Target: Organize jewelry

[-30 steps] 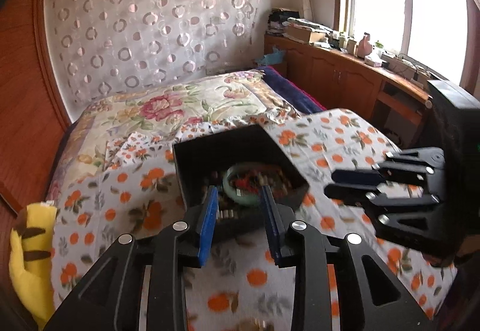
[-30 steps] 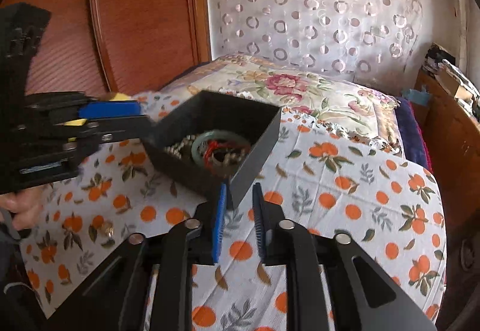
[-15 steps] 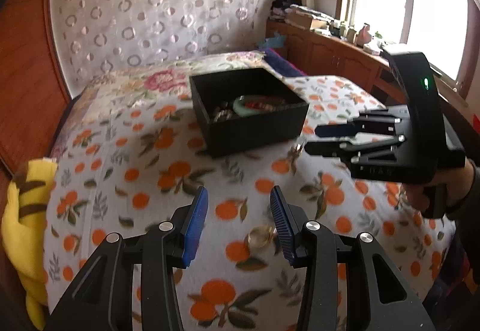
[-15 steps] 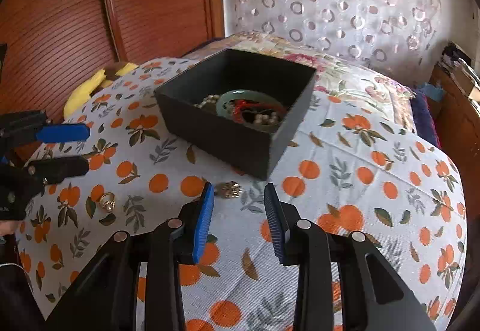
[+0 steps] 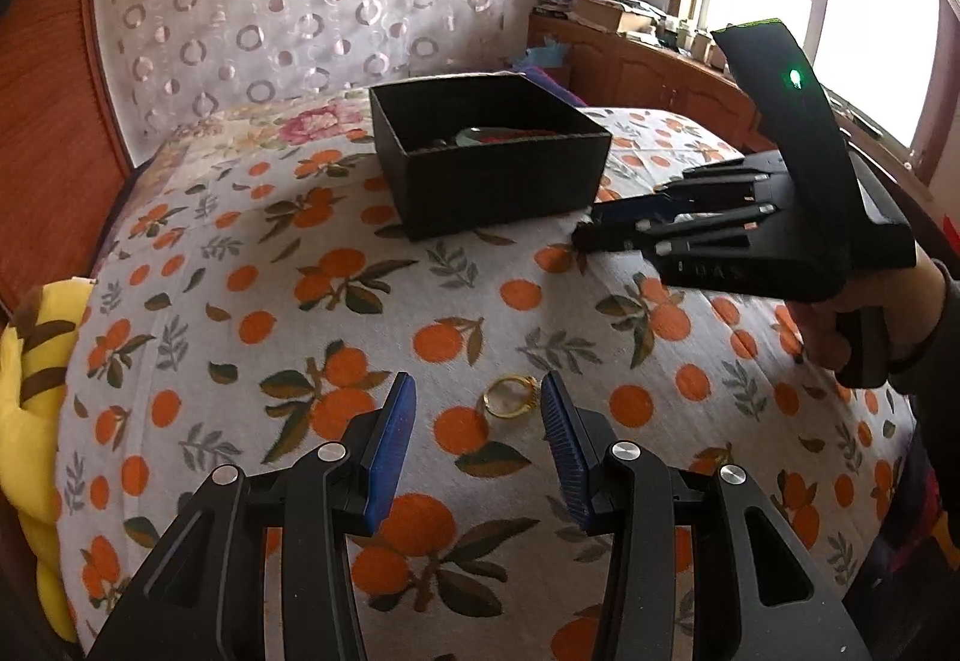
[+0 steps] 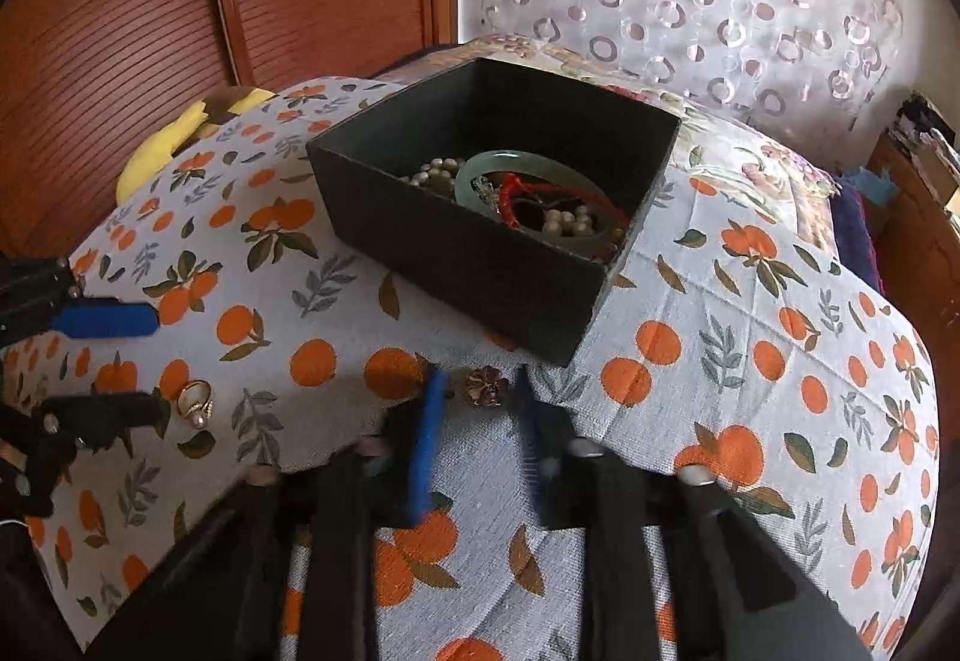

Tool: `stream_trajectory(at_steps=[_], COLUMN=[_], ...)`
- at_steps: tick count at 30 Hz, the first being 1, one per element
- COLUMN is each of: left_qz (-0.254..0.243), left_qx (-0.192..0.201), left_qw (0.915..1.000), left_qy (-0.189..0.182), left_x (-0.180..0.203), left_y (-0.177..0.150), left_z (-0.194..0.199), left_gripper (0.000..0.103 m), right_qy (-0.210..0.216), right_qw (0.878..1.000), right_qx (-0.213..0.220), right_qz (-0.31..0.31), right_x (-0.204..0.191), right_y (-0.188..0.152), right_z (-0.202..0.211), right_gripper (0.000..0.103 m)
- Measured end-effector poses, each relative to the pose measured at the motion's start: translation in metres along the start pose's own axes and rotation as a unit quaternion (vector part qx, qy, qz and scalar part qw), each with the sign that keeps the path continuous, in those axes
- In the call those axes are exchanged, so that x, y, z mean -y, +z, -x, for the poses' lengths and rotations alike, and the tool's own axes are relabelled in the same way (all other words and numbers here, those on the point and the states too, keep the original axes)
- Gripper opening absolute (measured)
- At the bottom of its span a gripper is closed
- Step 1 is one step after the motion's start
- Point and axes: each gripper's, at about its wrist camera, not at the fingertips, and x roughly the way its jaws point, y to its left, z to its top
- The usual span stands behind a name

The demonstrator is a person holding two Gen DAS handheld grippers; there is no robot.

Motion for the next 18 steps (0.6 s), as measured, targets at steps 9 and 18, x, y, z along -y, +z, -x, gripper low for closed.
stream_trajectory(at_steps=[9,18], left_qz=[-0.008,-0.018], left_qx=[-0.013,-0.02], left_qw=[0.9999,0.9996], left_qy=[-0.009,-0.012], left_x=[0.01,0.017], left_y=[-0.004,0.003], left_z=[-0.005,-0.015], left_gripper=[0.041,0.041], right_qy=[0.006,0.016], right_qw=[1.0,0.999], right_qx=[0.012,0.036], right_qz=[-0.009,-0.019], right_x=[0.003,0.0], right_y=[-0.014,-0.029], right_z=[0.016,0.043], right_gripper=[0.016,0.016])
